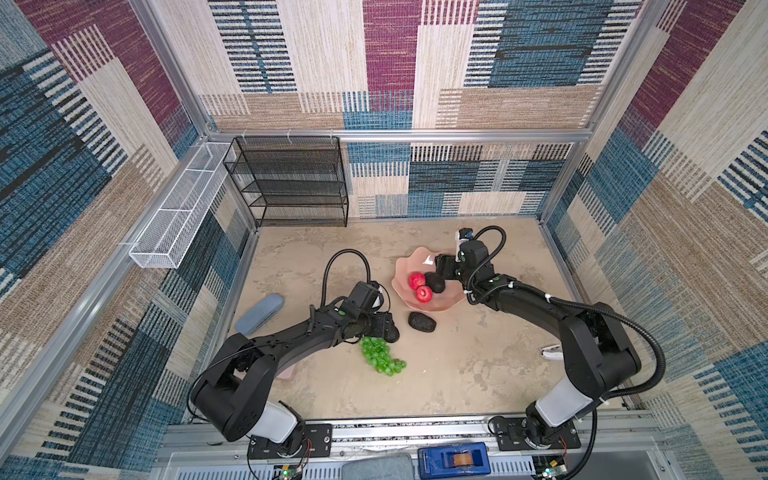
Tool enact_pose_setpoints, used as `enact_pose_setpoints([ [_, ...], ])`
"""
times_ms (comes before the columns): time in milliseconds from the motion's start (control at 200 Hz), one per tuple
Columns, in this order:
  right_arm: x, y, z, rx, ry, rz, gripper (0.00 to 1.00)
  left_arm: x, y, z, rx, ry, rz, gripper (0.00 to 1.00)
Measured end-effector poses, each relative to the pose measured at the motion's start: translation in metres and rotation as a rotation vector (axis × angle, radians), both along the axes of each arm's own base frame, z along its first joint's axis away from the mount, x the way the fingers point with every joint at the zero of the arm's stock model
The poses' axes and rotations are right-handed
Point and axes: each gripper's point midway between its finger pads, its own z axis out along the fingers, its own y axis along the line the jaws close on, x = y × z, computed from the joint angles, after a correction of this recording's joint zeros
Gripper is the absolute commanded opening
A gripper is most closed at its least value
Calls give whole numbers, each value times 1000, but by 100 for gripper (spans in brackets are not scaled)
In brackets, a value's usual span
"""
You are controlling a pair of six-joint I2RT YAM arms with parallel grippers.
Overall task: Place and organize the fake fruits in the fruit bowl
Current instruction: 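Place avocado in bowl with right gripper while left grasps another avocado, then lower the avocado into the bowl with the left gripper and release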
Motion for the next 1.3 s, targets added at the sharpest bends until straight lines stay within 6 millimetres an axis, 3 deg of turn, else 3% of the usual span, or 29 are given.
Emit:
enact_pose_setpoints([
  [195, -16, -7, 18, 15, -36, 0, 85, 5, -10, -4, 39, 18, -13, 72],
  [536, -33, -18, 27, 0, -62, -8, 86, 11, -30, -16, 55, 55, -50, 67],
  [651, -37, -21, 27, -4, -64, -15, 86, 9, -32, -22, 66, 78, -59, 61],
  [877, -39, -25, 31, -9, -78, -27, 87, 7, -33, -22, 77, 84, -66, 38],
  [972, -42, -27, 34, -6, -87, -29, 89, 7, -30, -6, 72, 44, -71, 37],
  [1152, -48, -30, 38, 0, -100, -30, 93, 11, -34, 44, -4, -74, -93, 37],
  [1297, -54, -32, 39, 2, -105, -29, 96, 34, -54, 78, -51, -156, -112, 37],
])
